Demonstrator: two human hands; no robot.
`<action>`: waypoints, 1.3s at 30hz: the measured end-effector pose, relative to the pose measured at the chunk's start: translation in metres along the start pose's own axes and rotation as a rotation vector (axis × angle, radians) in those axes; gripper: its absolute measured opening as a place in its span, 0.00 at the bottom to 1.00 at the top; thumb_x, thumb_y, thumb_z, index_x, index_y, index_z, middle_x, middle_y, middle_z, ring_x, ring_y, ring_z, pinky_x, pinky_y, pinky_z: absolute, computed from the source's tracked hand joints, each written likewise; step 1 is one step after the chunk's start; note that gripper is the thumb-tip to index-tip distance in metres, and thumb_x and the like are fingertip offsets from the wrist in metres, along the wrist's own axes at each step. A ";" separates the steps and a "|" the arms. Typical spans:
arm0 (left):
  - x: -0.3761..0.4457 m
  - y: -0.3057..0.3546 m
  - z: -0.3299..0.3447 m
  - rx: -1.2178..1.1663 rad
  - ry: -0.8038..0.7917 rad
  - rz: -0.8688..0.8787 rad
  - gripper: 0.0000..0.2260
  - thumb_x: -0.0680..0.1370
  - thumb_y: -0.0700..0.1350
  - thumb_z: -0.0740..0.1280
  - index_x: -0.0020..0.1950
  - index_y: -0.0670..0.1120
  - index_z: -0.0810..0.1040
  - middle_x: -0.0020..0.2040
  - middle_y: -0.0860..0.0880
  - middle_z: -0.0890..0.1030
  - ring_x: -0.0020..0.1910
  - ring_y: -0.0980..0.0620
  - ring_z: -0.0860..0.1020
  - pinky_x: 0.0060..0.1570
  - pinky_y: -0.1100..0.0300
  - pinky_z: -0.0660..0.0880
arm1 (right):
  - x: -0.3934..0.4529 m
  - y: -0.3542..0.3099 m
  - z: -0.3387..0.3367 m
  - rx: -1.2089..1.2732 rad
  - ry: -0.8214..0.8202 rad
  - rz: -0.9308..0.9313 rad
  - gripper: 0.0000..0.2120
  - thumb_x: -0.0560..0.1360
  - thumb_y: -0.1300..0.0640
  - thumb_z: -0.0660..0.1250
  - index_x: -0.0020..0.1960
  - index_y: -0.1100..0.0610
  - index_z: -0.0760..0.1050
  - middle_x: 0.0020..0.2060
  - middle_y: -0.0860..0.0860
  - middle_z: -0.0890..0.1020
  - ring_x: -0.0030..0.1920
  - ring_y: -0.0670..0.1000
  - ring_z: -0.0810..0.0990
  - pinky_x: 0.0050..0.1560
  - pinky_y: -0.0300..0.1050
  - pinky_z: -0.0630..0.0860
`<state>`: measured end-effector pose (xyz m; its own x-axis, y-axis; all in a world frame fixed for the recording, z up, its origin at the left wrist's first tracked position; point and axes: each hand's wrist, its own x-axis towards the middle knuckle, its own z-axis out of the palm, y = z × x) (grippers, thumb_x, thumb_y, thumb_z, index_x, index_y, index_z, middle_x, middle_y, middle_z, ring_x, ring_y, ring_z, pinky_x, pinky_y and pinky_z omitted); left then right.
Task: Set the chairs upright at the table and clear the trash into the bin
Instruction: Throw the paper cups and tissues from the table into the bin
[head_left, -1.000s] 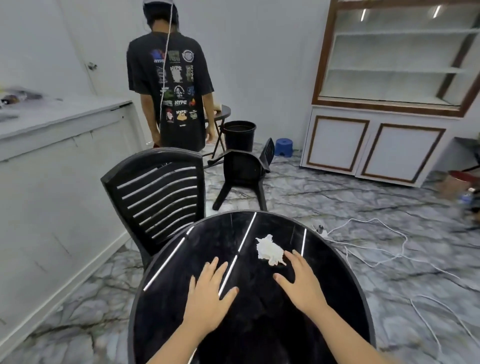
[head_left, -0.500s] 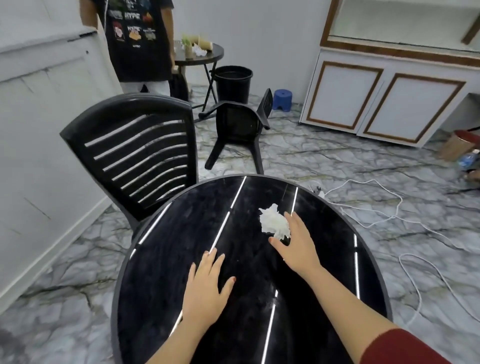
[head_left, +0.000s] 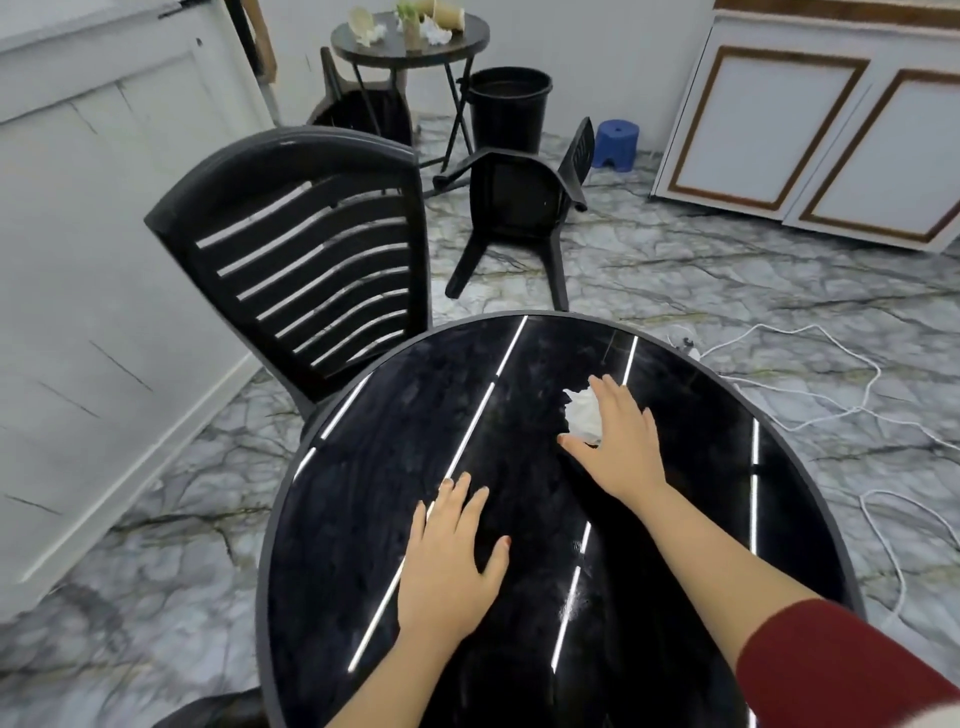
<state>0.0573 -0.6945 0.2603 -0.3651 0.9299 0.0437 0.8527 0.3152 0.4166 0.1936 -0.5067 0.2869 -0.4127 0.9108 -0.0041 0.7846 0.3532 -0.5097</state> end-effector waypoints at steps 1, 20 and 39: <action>0.000 0.000 0.000 0.001 0.003 0.003 0.27 0.76 0.62 0.50 0.73 0.52 0.62 0.76 0.55 0.58 0.75 0.57 0.51 0.73 0.56 0.43 | 0.001 0.001 0.001 -0.016 -0.007 -0.022 0.36 0.72 0.45 0.66 0.74 0.51 0.53 0.76 0.50 0.55 0.76 0.53 0.50 0.73 0.57 0.46; -0.001 0.001 -0.002 -0.050 0.014 -0.017 0.29 0.74 0.63 0.48 0.73 0.55 0.61 0.76 0.58 0.56 0.74 0.61 0.46 0.73 0.59 0.39 | -0.038 -0.007 0.008 0.550 0.082 0.130 0.15 0.76 0.64 0.62 0.62 0.55 0.75 0.63 0.53 0.77 0.68 0.50 0.69 0.67 0.39 0.62; -0.131 -0.042 -0.087 -0.165 0.006 -0.301 0.24 0.78 0.54 0.61 0.73 0.54 0.60 0.75 0.56 0.59 0.75 0.58 0.52 0.74 0.56 0.46 | -0.163 -0.128 0.008 0.723 -0.156 -0.088 0.13 0.76 0.61 0.62 0.59 0.53 0.77 0.55 0.44 0.78 0.60 0.44 0.73 0.65 0.41 0.68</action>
<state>0.0366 -0.8463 0.3156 -0.5938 0.7986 -0.0986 0.6348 0.5402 0.5525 0.1571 -0.7023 0.3461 -0.5634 0.8256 -0.0315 0.2675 0.1462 -0.9524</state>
